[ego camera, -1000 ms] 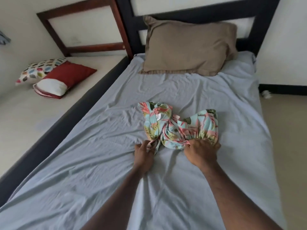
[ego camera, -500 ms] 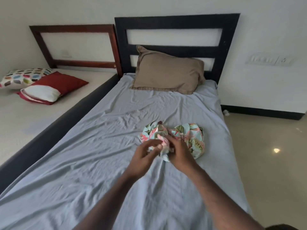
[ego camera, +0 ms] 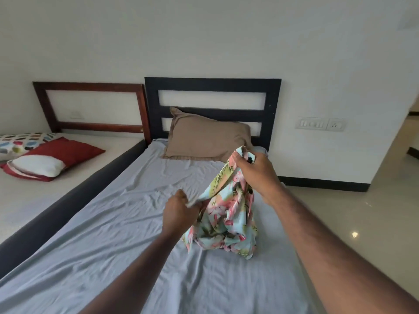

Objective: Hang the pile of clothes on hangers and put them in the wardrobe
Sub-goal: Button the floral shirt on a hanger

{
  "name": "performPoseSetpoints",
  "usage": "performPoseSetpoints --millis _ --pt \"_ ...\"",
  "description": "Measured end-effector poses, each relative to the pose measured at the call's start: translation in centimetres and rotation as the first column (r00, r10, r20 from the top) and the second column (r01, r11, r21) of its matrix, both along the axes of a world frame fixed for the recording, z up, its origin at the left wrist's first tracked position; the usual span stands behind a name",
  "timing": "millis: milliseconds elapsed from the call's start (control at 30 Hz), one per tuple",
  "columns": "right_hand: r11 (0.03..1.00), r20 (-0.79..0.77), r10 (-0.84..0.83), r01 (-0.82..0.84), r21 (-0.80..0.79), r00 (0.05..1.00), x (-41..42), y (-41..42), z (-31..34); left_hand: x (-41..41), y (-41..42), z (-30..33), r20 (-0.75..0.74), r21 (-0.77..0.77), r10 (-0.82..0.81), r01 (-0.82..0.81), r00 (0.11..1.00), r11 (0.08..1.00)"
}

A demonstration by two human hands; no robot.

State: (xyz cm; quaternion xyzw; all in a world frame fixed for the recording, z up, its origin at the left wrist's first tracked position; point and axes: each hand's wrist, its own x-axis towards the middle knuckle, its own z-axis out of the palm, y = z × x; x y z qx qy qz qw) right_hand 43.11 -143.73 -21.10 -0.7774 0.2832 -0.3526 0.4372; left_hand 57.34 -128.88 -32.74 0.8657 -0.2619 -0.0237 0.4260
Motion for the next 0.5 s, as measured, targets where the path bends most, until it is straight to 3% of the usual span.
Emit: performPoseSetpoints --millis 33,67,100,133,167,200,233,300,333,433,500 --pt "0.999 0.004 -0.05 0.05 0.001 0.999 -0.4 0.2 -0.4 -1.1 -0.1 1.0 -0.23 -0.055 0.003 -0.016 0.973 0.998" --pt "0.998 -0.005 -0.058 0.058 0.001 0.998 -0.6 0.6 -0.9 -1.8 -0.4 1.6 -0.525 -0.158 -0.111 0.031 0.844 0.987" --pt "1.0 -0.033 -0.001 0.001 0.008 0.999 -0.8 1.0 -1.7 -2.7 -0.7 2.3 -0.728 -0.283 -0.272 0.085 0.629 0.955" --pt "0.993 -0.095 0.12 -0.119 0.02 0.988 -1.0 1.6 -2.6 -3.1 -1.0 2.7 -0.8 -0.396 -0.404 0.114 0.443 0.911" --pt "0.962 -0.197 0.272 -0.27 0.04 0.942 -1.3 2.4 -3.5 -3.1 -1.2 2.7 -0.798 -0.475 -0.49 0.132 0.35 0.87" --pt "0.912 -0.322 0.405 -0.403 0.075 0.856 -1.7 3.3 -4.1 -2.9 -1.5 2.7 -0.768 -0.532 -0.55 0.153 0.327 0.833" --pt "0.855 -0.439 0.501 -0.506 0.118 0.745 -2.1 3.9 -4.5 -2.6 -1.6 2.7 -0.726 -0.561 -0.587 0.187 0.357 0.807" --pt "0.761 -0.53 0.612 -0.62 0.191 0.587 -2.8 4.6 -5.1 -1.6 -1.5 3.0 -0.615 -0.56 -0.621 0.286 0.486 0.778" --pt "0.756 -0.486 0.623 -0.63 0.174 0.613 -3.0 4.7 -5.1 -0.9 -1.2 3.7 -0.561 -0.543 -0.648 0.361 0.515 0.758" --pt "0.925 -0.042 0.38 -0.38 -0.001 0.924 -3.0 3.3 -4.0 0.4 0.4 8.9 -0.539 -0.412 -0.769 0.689 0.343 0.596" --pt "0.926 0.175 0.372 -0.377 -0.004 0.912 -3.3 1.9 -2.0 0.7 0.9 13.9 -0.546 -0.127 -0.773 0.879 0.324 0.459"
